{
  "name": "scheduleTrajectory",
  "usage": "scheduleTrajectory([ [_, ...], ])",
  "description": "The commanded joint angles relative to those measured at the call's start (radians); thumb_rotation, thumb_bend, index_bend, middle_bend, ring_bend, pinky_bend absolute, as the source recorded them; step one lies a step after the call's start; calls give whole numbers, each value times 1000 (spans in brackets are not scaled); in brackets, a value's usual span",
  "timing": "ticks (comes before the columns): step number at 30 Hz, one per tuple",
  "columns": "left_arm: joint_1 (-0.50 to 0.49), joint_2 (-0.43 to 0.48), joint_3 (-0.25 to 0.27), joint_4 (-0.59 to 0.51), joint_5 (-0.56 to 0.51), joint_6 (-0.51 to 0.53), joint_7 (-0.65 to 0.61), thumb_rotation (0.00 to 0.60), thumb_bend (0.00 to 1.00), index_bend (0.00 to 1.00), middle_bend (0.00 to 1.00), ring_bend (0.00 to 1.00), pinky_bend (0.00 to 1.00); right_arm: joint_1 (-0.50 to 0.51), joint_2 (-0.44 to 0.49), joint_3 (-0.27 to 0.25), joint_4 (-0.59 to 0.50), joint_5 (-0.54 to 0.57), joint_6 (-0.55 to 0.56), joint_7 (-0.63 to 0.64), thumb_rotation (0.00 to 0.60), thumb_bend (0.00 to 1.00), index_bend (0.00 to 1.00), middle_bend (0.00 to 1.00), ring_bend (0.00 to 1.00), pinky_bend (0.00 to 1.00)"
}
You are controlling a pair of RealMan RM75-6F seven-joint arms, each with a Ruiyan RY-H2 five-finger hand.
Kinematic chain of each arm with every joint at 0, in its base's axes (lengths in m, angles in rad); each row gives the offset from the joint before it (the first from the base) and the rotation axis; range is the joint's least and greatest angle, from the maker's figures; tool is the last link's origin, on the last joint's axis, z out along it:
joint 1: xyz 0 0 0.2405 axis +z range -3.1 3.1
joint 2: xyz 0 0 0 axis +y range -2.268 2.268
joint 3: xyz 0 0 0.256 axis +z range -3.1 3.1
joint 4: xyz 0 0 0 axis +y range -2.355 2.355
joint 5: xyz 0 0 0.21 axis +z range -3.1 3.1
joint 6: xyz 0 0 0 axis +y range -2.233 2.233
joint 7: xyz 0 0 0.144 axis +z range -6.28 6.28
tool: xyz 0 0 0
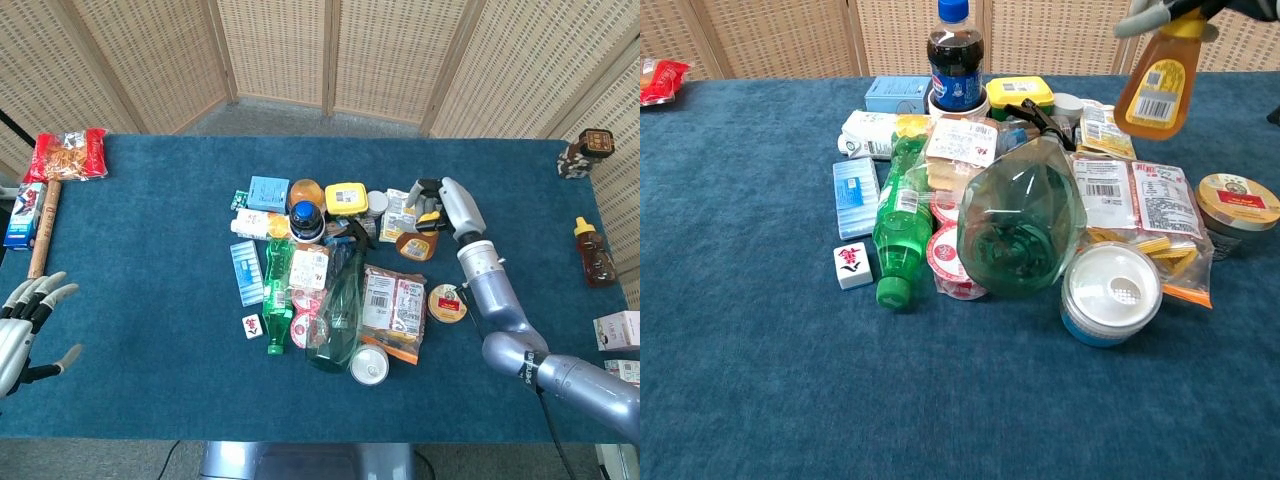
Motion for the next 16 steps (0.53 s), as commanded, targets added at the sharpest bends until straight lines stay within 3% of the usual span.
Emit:
scheduleTrajectory([
  [1, 0, 0, -1, 1, 0, 0, -1, 600, 346, 148, 68, 0, 0, -8, 29, 23, -39, 2, 24, 0, 600, 30, 595, 1000, 1000, 887],
  [8, -5, -4, -2, 3, 1, -4, -3, 600, 347, 149, 67, 0, 0, -10, 77, 61, -103, 10, 54, 2, 600, 30, 595, 1000, 1000, 887],
  [16, -8, -10, -3, 8, -1, -10, -3, 600, 346, 149, 67, 0, 0, -15, 96, 63, -131, 24, 74, -8, 600, 30, 594, 1000, 1000, 887],
])
